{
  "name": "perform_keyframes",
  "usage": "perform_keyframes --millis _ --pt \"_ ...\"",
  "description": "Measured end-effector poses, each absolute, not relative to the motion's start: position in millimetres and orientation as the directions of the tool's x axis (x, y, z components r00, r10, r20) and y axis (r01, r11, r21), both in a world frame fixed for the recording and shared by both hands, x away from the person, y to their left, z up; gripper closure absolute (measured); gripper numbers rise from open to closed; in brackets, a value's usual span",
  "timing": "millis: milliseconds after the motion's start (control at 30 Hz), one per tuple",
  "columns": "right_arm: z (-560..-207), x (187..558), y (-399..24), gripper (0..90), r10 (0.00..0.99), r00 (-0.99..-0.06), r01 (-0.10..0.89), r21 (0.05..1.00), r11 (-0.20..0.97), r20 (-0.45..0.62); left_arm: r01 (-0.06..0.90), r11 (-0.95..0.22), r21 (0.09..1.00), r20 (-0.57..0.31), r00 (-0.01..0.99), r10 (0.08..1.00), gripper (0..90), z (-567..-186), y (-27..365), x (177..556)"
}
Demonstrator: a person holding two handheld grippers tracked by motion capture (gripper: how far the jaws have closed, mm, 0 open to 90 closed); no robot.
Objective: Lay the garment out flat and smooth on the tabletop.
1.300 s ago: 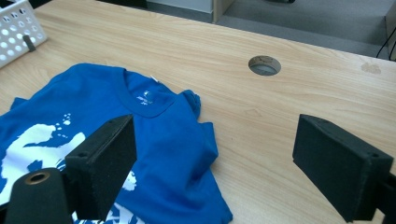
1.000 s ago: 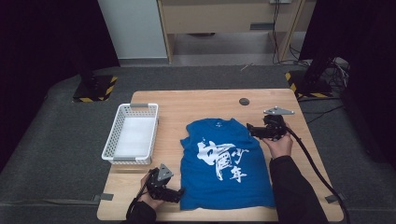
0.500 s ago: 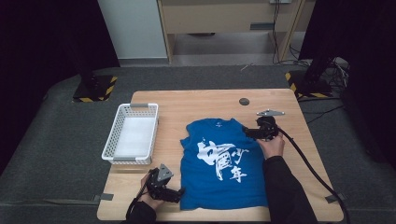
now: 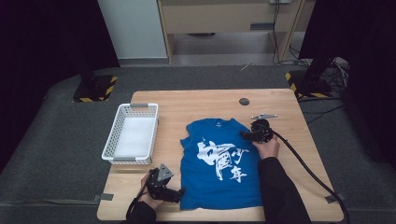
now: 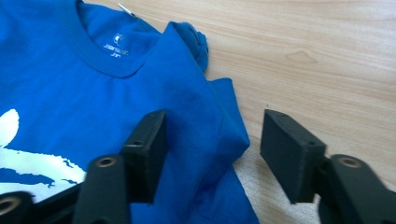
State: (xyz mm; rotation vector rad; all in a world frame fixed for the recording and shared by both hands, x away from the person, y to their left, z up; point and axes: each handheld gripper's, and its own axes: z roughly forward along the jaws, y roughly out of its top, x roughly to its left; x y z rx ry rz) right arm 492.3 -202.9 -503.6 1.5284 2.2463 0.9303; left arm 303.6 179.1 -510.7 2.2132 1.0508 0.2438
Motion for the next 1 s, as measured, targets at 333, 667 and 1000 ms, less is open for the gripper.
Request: perform_keyframes --millis 333,667,1000 --pt "-511 488 -198 64.6 0.909 -0.405 0.735 0.628 0.258 0.101 0.62 -0.452 0.641 -0.11 0.657 0.746 0.0 -511 179 303" --pt "-512 482 -193 80.5 0.921 -0.374 0.729 0.648 0.22 0.108 0.618 -0.447 0.646 -0.109 0.655 0.748 0.0 -511 178 303" --pt "-482 474 -197 81.7 0.897 -0.4 0.705 0.689 0.17 0.188 0.619 -0.445 0.648 -0.109 0.653 0.75 0.0 -511 178 303"
